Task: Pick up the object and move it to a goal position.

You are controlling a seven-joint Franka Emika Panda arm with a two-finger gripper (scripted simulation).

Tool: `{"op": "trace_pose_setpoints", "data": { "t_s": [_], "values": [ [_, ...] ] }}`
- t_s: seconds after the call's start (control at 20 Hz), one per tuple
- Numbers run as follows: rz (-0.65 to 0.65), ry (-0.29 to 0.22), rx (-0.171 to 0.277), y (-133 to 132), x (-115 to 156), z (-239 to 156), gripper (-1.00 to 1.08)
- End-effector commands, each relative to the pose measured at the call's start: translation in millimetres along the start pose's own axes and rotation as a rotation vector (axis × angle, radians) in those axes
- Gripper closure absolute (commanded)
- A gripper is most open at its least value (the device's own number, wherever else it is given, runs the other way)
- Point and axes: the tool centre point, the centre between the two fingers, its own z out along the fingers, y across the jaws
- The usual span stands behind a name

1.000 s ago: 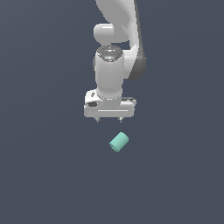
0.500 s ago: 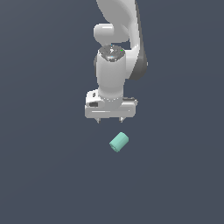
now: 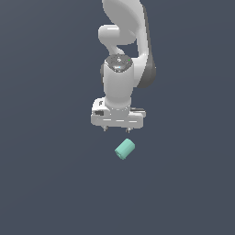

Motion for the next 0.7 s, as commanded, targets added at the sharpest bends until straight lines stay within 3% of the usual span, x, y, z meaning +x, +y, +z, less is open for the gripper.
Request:
{"op": "trace_pose_setpoints", "data": {
  "t_s": [0.0,0.65],
  "values": [
    [0.049,-0.006,0.002,-3.1,1.6,5.8,-0.92],
    [0.383,-0.042,0.006,-24.0,11.0,45.4,-0.92]
  ]
}}
